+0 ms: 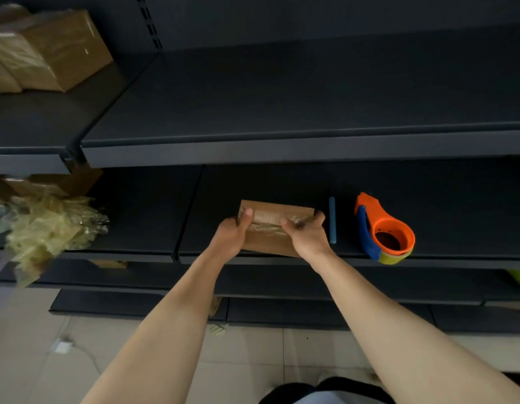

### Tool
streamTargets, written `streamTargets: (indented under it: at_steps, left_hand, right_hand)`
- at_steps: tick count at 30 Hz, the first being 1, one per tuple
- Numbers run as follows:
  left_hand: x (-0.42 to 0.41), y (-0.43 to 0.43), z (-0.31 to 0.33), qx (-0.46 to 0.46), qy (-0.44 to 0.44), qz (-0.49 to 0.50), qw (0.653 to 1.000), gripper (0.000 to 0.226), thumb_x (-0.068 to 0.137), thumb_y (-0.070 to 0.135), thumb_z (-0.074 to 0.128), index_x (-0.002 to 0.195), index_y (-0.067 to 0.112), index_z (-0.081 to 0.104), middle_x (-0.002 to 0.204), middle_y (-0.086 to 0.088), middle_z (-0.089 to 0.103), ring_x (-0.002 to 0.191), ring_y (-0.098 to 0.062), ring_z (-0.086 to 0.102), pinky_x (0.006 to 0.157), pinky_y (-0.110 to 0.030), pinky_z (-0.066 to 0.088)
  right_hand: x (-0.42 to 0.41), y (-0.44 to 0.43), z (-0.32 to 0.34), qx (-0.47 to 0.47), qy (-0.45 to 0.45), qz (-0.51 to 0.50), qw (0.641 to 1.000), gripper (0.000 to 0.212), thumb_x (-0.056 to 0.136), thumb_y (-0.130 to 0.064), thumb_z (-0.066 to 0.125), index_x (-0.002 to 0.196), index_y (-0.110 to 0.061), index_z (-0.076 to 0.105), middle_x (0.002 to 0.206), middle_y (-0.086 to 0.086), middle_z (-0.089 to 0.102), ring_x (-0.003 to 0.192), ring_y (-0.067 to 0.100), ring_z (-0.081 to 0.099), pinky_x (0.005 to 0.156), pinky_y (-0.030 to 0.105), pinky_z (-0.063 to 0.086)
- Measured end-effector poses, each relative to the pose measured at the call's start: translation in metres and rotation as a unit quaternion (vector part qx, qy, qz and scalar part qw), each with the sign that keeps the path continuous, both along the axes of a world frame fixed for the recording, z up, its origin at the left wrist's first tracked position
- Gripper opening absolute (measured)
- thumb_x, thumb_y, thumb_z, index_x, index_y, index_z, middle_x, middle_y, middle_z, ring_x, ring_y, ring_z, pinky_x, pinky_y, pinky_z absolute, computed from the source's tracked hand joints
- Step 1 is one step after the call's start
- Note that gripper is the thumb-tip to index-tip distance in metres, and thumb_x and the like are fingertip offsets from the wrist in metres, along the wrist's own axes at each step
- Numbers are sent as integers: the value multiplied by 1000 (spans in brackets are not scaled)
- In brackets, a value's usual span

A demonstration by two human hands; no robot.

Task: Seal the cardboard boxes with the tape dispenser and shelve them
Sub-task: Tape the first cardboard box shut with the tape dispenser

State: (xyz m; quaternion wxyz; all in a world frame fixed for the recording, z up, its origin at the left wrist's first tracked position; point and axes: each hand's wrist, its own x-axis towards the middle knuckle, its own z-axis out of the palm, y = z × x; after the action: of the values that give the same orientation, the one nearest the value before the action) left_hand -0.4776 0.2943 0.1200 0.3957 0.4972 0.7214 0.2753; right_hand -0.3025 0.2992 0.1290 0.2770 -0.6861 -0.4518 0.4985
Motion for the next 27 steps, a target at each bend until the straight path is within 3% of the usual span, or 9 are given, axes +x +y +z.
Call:
streamTargets:
  at_steps: [3, 6, 8, 12, 19, 23, 27]
  left_hand:
    - [3, 0, -8, -3, -5, 18, 1000, 65, 91, 64, 30, 109, 8, 57, 86, 1, 59, 76, -8, 55, 60, -20, 40]
    - [4, 3, -8, -5, -2, 37, 999, 64, 92, 65, 26, 97, 10, 59, 80, -2, 61, 73, -15, 59, 61, -28, 47]
    - [8, 4, -8, 1, 11, 68, 998, 60, 93, 63, 23, 86, 13, 56, 75, -3, 59, 65, -16, 57, 52, -28, 42]
    - [16, 0, -9, 20, 8, 126, 992, 57, 94, 61, 24, 76, 15, 52, 65, -1, 54, 52, -13, 50, 44, -25, 33]
    - [13, 3, -3, 3, 12, 98, 995, 54, 89, 64, 39, 84, 14, 58, 76, -1, 61, 65, -14, 58, 50, -25, 41]
    - [15, 2, -3, 8, 32, 113, 993, 55, 93, 62, 29, 77, 14, 52, 69, -1, 55, 56, -13, 52, 44, -24, 32]
    - [16, 0, -1, 4, 34, 125, 992, 55, 94, 61, 23, 78, 15, 50, 76, -4, 58, 64, -16, 56, 47, -27, 34]
  right_hand:
    - [0, 7, 0, -10, -2, 17, 1000, 73, 92, -45, 56, 144, -10, 19, 136, 11, 49, 117, 28, 53, 75, 29, 41]
    - [-1, 13, -2, -20, 14, 4, 1000, 62, 95, -43, 52, 141, -9, 28, 134, 11, 51, 119, 28, 51, 78, 30, 39]
    - [1, 14, -5, -19, 21, 0, 1000, 57, 97, -42, 48, 142, -10, 32, 135, 10, 50, 119, 27, 50, 80, 29, 37]
    - [5, 12, -11, -13, 42, -13, 999, 54, 100, -43, 41, 146, -16, 32, 136, 5, 50, 114, 22, 51, 85, 29, 35]
    - [0, 5, -14, -16, 65, -32, 997, 65, 96, -48, 46, 148, -16, 26, 136, 5, 50, 122, 25, 49, 86, 30, 37]
    - [1, 3, -15, -20, 59, -31, 998, 64, 98, -47, 43, 150, -16, 22, 139, 7, 47, 125, 27, 46, 92, 34, 37]
    - [2, 2, -16, -21, 61, -29, 997, 63, 98, -47, 41, 151, -17, 21, 140, 7, 46, 127, 28, 45, 95, 35, 37]
